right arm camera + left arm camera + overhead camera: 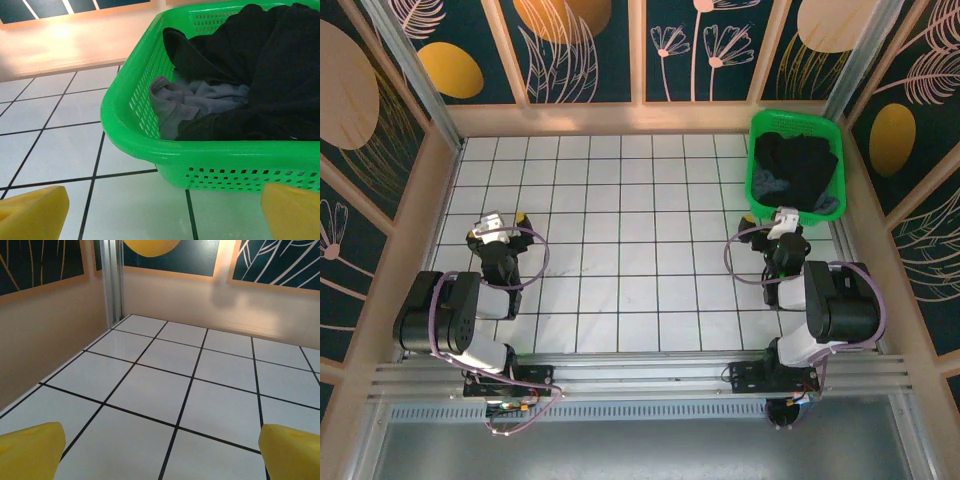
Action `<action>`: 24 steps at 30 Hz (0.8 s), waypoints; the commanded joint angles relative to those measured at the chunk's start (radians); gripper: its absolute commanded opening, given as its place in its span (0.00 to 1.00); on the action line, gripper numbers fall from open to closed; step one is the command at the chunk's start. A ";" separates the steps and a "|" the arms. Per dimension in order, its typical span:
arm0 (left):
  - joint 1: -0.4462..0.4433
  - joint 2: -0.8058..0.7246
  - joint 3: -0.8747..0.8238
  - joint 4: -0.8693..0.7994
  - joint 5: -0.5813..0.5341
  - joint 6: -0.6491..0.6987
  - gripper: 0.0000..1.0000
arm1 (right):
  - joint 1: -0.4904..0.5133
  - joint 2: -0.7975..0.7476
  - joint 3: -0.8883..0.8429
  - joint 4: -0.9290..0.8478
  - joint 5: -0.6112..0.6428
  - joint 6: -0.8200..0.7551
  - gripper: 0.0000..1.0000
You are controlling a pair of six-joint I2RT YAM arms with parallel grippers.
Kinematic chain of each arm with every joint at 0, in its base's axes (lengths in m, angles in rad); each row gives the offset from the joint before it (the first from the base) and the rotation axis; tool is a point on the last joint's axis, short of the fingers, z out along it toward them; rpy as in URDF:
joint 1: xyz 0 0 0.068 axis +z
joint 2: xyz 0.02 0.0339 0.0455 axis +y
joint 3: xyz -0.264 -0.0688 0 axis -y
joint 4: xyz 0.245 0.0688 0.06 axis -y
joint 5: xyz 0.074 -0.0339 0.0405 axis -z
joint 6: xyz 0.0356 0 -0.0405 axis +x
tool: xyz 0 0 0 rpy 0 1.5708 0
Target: Fold and stack the t-shirts
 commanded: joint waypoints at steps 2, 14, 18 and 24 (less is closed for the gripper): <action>0.006 -0.009 0.002 0.038 0.003 0.010 0.99 | -0.009 -0.003 0.014 0.030 -0.025 0.009 0.99; 0.007 -0.009 0.003 0.038 0.002 0.010 0.99 | -0.009 -0.004 0.013 0.030 -0.025 0.009 0.99; 0.006 -0.008 0.003 0.037 0.001 0.010 0.99 | -0.010 -0.004 0.015 0.027 -0.025 0.009 0.99; 0.005 -0.037 -0.005 0.034 -0.015 0.009 0.99 | 0.012 -0.069 -0.027 0.055 0.036 0.004 0.99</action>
